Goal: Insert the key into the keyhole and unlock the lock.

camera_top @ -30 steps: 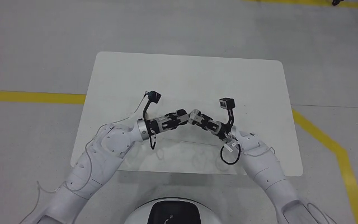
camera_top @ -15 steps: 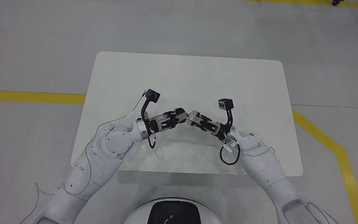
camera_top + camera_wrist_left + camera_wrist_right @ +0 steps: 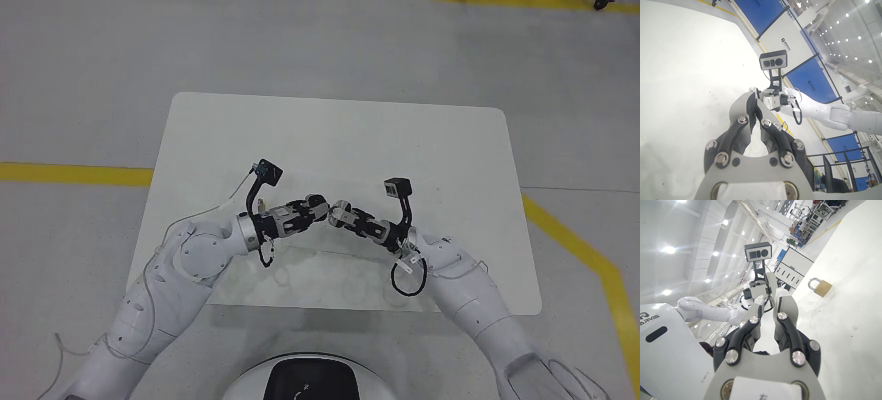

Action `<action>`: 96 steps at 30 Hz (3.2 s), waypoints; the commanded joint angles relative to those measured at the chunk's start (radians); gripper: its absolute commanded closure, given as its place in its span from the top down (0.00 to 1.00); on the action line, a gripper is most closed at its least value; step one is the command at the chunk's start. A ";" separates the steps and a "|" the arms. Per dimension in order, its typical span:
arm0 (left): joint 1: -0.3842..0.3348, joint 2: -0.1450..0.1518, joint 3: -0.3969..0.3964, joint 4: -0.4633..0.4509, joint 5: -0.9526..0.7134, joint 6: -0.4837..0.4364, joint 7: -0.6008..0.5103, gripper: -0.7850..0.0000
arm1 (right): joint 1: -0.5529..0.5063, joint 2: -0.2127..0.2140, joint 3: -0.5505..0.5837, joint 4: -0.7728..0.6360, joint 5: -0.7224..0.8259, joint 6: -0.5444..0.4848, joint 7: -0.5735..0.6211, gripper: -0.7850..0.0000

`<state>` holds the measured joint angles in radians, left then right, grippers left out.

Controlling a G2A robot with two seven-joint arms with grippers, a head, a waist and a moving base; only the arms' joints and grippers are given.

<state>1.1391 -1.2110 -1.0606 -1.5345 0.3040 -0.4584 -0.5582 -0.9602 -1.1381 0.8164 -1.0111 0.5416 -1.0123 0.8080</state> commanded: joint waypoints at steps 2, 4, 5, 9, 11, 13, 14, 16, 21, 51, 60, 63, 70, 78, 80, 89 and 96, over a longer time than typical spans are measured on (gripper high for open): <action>0.005 0.004 -0.006 -0.011 0.035 -0.004 -0.012 0.00 | 0.007 0.005 -0.022 -0.001 0.000 0.000 0.000 0.15; 0.010 0.006 -0.011 -0.017 0.038 -0.002 -0.016 0.00 | 0.013 0.009 -0.040 -0.004 -0.001 0.000 0.000 0.13; 0.011 0.008 -0.014 -0.020 0.039 -0.002 -0.019 0.00 | 0.017 0.011 -0.048 -0.004 0.002 0.000 0.000 0.13; 0.016 0.011 -0.020 -0.030 0.052 0.001 -0.035 0.00 | 0.028 0.018 -0.070 -0.002 0.014 0.000 0.000 0.11; 0.019 0.012 -0.021 -0.033 0.055 0.003 -0.037 0.00 | 0.033 0.021 -0.082 -0.002 0.019 0.000 0.000 0.00; 0.020 0.013 -0.020 -0.035 0.057 0.006 -0.040 0.00 | 0.038 0.025 -0.094 -0.004 0.017 0.000 0.000 0.00; 0.020 0.014 -0.020 -0.037 0.059 0.007 -0.041 0.00 | 0.042 0.027 -0.101 -0.005 0.012 0.000 0.000 0.00; 0.020 0.014 -0.020 -0.037 0.058 0.008 -0.042 0.00 | 0.046 0.030 -0.109 -0.006 0.008 0.000 0.000 0.00; 0.023 0.016 -0.019 -0.046 0.095 0.027 -0.031 0.00 | 0.055 0.033 -0.116 0.000 -0.018 0.000 0.000 0.00; 0.315 0.078 -0.217 -0.403 1.007 0.330 -0.012 1.00 | -0.060 0.016 0.191 -0.031 -0.332 0.000 -0.314 0.00; 0.218 0.053 -0.109 -0.287 1.058 0.415 -0.069 0.63 | -0.060 0.016 0.191 -0.031 -0.332 0.000 -0.314 0.00; 0.207 0.049 -0.099 -0.282 1.051 0.409 -0.085 0.47 | -0.060 0.016 0.191 -0.031 -0.332 0.000 -0.314 0.00; 0.196 0.045 -0.103 -0.269 1.026 0.394 -0.101 0.40 | -0.060 0.016 0.191 -0.031 -0.332 0.000 -0.314 0.00; 0.177 0.039 -0.094 -0.236 1.016 0.393 -0.114 0.35 | -0.060 0.016 0.191 -0.031 -0.332 0.000 -0.314 0.00; 0.172 0.037 -0.093 -0.226 1.014 0.393 -0.114 0.32 | -0.060 0.016 0.191 -0.031 -0.332 0.000 -0.314 0.00; 0.121 0.024 -0.059 -0.168 0.987 0.375 -0.115 0.18 | -0.060 0.016 0.191 -0.031 -0.332 0.000 -0.314 0.00; 0.106 0.020 -0.059 -0.153 0.981 0.357 -0.095 0.00 | -0.060 0.016 0.191 -0.031 -0.332 0.000 -0.314 0.00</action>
<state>1.2436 -1.1915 -1.1159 -1.6872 1.2825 -0.1002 -0.6553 -1.0199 -1.1223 1.0075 -1.0421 0.2097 -1.0123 0.4935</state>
